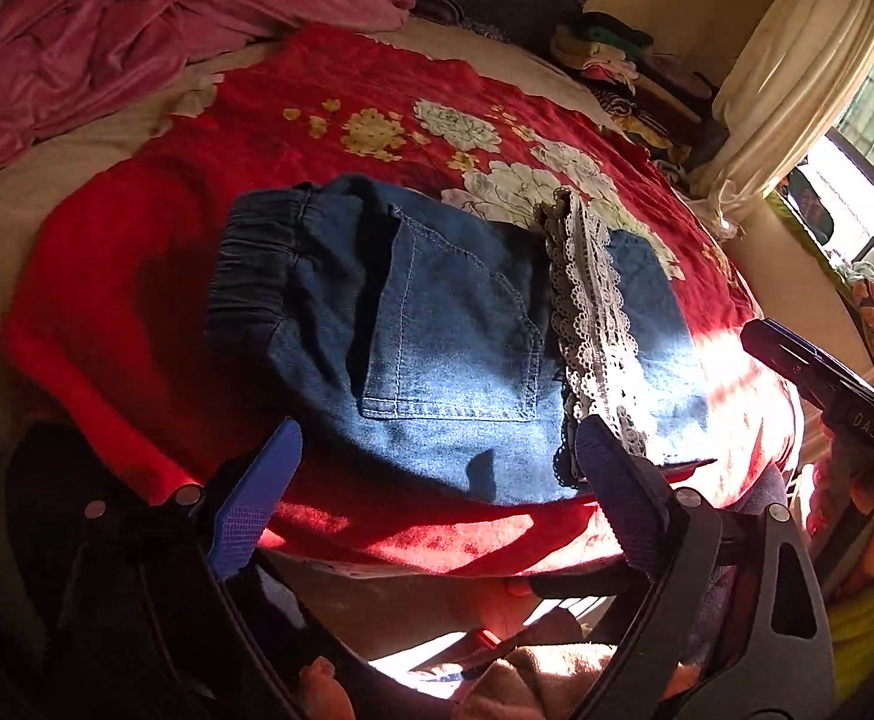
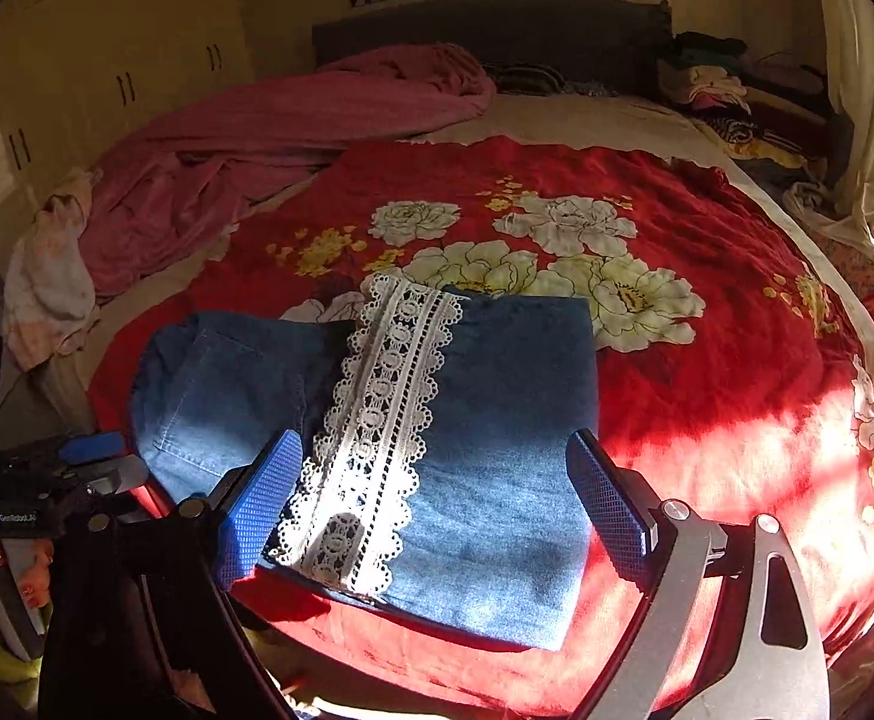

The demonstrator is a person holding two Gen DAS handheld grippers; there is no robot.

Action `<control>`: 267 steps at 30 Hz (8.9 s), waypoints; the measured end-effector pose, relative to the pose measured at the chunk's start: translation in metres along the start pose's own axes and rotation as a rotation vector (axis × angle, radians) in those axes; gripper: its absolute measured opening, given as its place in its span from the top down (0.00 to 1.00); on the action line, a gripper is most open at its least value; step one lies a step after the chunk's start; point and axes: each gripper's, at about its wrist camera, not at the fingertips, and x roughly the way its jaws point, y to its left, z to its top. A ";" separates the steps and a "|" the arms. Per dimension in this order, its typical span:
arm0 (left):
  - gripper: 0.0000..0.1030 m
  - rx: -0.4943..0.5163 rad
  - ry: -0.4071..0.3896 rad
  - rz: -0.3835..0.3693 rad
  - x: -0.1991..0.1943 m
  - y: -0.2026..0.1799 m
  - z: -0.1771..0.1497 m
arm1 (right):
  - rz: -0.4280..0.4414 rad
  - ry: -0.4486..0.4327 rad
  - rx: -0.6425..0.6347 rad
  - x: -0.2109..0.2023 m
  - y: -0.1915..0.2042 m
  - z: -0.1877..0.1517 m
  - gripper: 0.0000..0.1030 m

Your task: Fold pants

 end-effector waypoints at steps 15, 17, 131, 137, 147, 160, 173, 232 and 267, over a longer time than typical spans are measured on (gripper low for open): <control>0.10 -0.264 -0.005 -0.012 0.002 0.087 -0.004 | 0.226 0.094 -0.335 0.067 0.116 0.067 0.07; 0.12 -0.273 0.006 -0.025 0.006 0.088 -0.006 | 0.264 0.142 -0.359 0.086 0.130 0.073 0.07; 0.68 0.301 0.110 -0.197 0.080 -0.117 -0.028 | 0.102 0.286 -0.455 0.136 0.010 0.050 0.91; 0.68 0.290 0.108 -0.193 0.077 -0.114 -0.027 | 0.065 0.268 -0.356 0.144 -0.005 0.048 0.76; 0.65 0.284 0.115 -0.195 0.076 -0.116 -0.028 | 0.131 0.148 -0.209 0.080 -0.025 0.059 0.65; 0.55 0.271 0.098 -0.225 0.053 -0.113 -0.031 | 0.093 0.043 -0.081 0.004 -0.052 0.020 0.52; 0.52 0.181 0.040 -0.152 0.032 -0.084 -0.012 | 0.164 0.030 -0.149 -0.028 -0.013 -0.025 0.52; 0.23 0.138 0.082 -0.086 0.117 -0.077 0.031 | 0.269 0.191 0.207 0.097 -0.124 -0.019 0.55; 0.81 0.162 -0.073 -0.081 0.085 -0.113 0.113 | 0.139 -0.069 -0.047 0.064 -0.064 0.073 0.82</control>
